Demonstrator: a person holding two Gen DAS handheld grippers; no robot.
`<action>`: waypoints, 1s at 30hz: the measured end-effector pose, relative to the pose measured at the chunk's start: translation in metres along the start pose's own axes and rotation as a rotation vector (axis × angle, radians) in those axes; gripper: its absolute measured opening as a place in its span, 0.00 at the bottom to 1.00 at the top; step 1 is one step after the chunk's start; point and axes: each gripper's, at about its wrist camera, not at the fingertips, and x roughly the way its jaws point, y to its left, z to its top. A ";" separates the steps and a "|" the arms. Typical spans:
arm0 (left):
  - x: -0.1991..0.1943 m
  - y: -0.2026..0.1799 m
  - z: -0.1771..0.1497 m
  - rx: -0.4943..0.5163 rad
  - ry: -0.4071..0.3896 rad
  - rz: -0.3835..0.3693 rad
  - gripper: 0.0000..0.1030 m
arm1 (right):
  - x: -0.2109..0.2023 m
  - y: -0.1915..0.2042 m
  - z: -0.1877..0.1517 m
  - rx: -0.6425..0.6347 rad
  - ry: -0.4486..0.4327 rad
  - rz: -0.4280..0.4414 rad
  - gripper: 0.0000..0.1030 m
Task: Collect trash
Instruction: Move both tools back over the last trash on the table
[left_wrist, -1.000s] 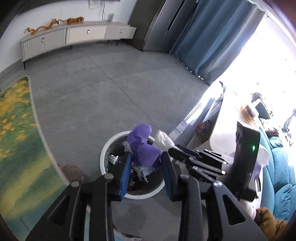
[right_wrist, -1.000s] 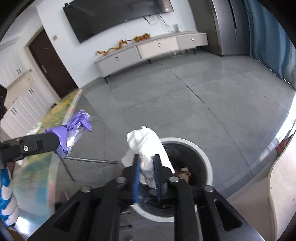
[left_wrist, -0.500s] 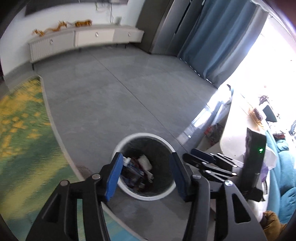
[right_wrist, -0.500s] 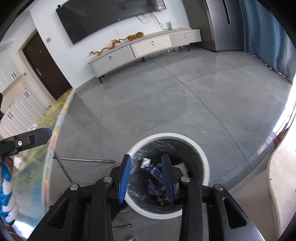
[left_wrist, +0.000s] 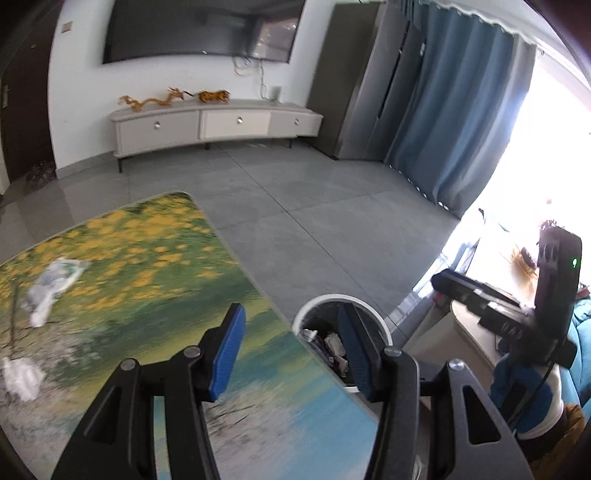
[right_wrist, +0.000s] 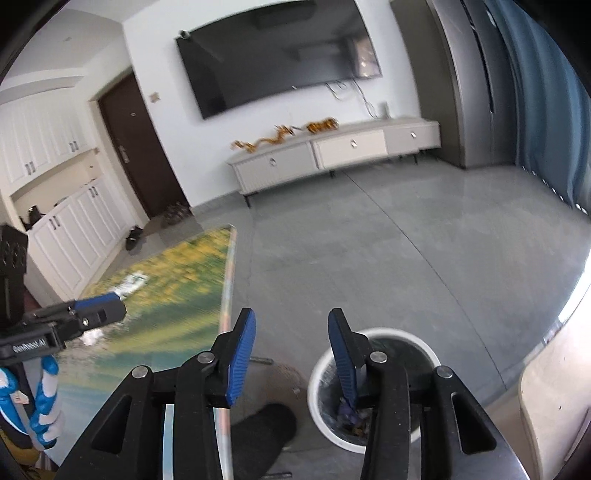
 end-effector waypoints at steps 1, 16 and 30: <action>-0.011 0.007 -0.001 -0.005 -0.015 0.010 0.49 | -0.005 0.010 0.004 -0.010 -0.014 0.012 0.38; -0.152 0.167 -0.057 -0.199 -0.165 0.164 0.49 | 0.007 0.148 0.035 -0.178 -0.018 0.128 0.41; -0.192 0.284 -0.114 -0.375 -0.169 0.234 0.49 | 0.076 0.259 0.035 -0.328 0.121 0.254 0.49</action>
